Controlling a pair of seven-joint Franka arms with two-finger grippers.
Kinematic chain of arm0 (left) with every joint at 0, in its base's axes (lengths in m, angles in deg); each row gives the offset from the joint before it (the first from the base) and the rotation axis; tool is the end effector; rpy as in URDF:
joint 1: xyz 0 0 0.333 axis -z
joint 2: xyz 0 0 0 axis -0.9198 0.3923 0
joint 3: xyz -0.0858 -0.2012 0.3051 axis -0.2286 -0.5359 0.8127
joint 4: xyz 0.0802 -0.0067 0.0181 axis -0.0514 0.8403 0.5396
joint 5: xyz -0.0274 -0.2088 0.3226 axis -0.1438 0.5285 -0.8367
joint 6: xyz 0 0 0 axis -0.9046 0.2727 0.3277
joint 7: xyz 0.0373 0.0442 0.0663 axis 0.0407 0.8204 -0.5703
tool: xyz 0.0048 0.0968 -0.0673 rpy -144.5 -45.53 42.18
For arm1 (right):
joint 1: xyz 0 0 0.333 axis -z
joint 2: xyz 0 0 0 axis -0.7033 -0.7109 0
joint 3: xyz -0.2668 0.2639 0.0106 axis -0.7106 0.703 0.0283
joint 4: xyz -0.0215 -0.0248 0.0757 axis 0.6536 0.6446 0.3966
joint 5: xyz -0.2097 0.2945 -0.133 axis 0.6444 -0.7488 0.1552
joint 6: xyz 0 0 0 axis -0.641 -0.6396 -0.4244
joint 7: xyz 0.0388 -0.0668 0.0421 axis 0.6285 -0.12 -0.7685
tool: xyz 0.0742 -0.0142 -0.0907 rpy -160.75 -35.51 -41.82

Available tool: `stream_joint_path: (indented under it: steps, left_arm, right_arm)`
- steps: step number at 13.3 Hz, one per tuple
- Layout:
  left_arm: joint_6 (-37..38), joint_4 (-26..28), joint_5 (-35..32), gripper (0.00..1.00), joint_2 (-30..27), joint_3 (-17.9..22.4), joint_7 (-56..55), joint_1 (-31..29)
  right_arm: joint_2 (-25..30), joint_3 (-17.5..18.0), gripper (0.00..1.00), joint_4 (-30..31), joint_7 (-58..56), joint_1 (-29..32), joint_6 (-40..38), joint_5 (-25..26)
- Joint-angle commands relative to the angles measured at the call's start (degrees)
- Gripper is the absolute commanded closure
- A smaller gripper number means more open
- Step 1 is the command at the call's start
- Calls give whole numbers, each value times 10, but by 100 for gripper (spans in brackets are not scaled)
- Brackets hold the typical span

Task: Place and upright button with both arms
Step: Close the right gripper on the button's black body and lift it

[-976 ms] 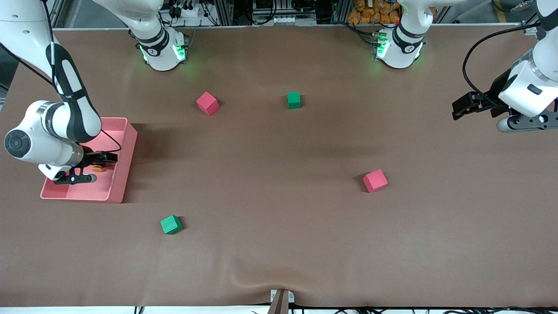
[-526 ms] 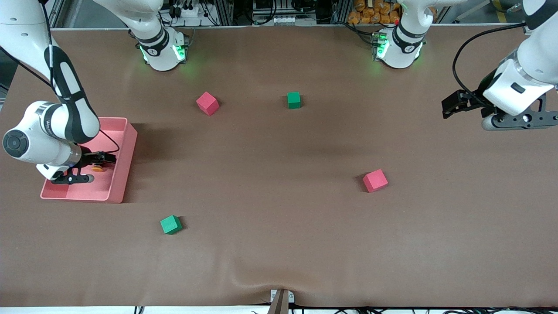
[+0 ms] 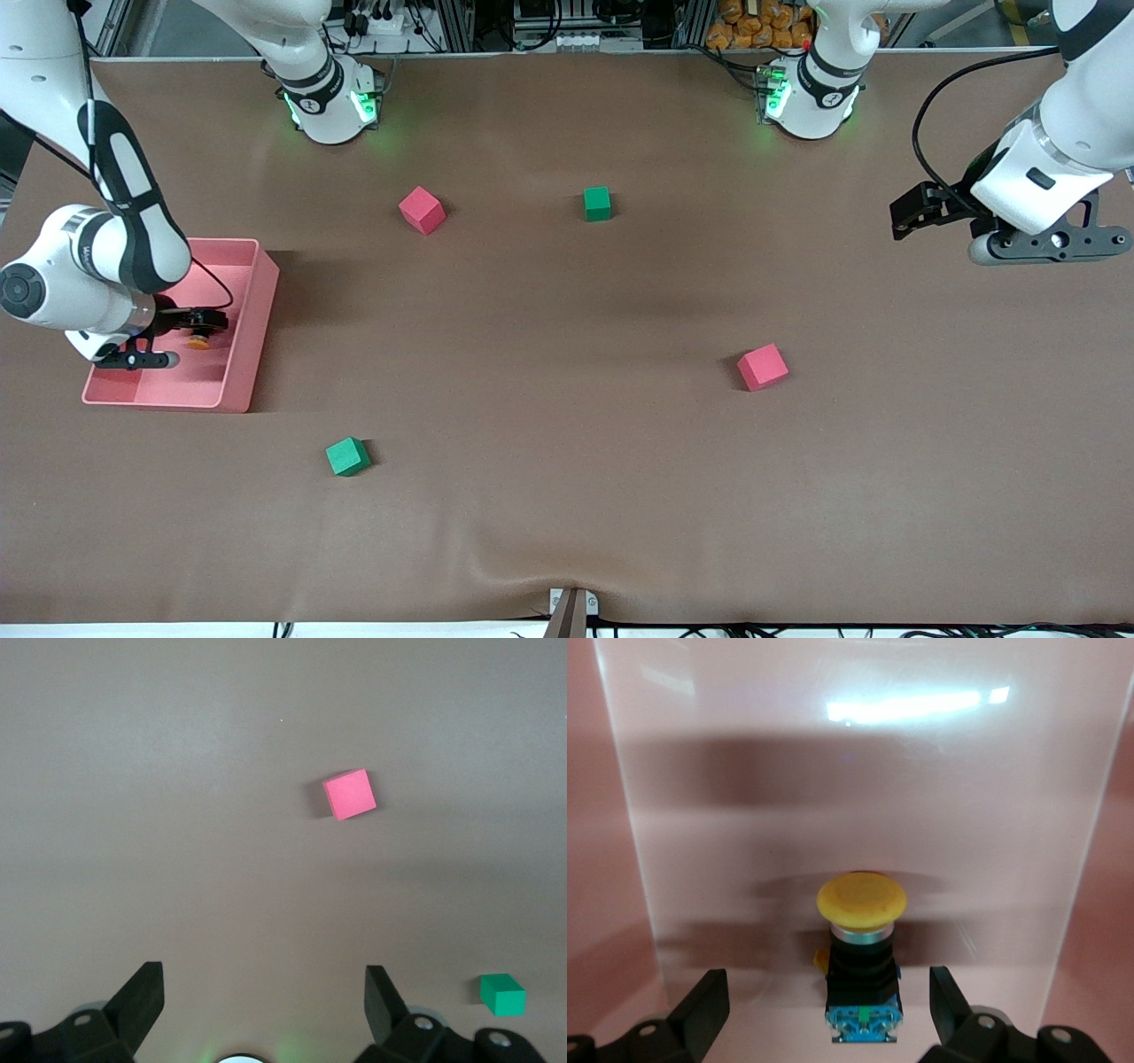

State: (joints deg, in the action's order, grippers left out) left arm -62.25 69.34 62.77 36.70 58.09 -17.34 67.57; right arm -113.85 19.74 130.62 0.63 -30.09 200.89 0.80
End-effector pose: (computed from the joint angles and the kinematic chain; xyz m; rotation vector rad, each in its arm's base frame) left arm 0.5380 -0.0973 0.6523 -3.1221 -0.0200 0.1187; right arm 0.5543 -0.1827 0.2447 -3.1194 -0.0005 0.3297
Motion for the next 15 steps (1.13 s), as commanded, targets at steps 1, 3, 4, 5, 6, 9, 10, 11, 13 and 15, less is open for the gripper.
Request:
stream_joint_path:
  steps: [1, 3, 4, 5, 6, 9, 10, 11, 13, 15]
  left_arm:
    - [6, -5, 8, 0, 3, -3, -7, -1]
    - [6, -4, 8, 0, 3, -2, -7, -2]
    - [6, -4, 8, 0, 3, -2, -6, -3]
    - [6, -4, 8, 0, 3, -2, -6, -3]
    - [6, -4, 8, 0, 3, -2, -6, -3]
    - [6, -5, 8, 0, 3, -2, -6, -3]
    - [7, -5, 8, 0, 3, -3, -6, -3]
    - [6, -5, 8, 0, 3, -2, -6, -3]
    - [6, -5, 8, 0, 3, -3, -6, -3]
    - [6, -5, 8, 0, 4, -2, -6, -3]
  right_arm:
    - [-16, 6, 0, 3, -6, 11, 17, 10]
    - [-21, 7, 61, 3, -4, 9, 13, 10]
    - [-24, 7, 76, 3, -4, 10, 12, 10]
    - [-24, 7, 81, 3, -4, 10, 10, 9]
    - [-24, 7, 84, 3, -4, 9, 9, 9]
    - [-23, 7, 91, 3, -4, 7, 8, 9]
    - [-21, 7, 93, 3, -4, 7, 8, 9]
    - [-16, 8, 94, 2, -4, 7, 6, 9]
    - [6, 8, 94, -3, -4, 5, -9, 9]
    - [30, 9, 94, -28, -5, 1, -56, 9]
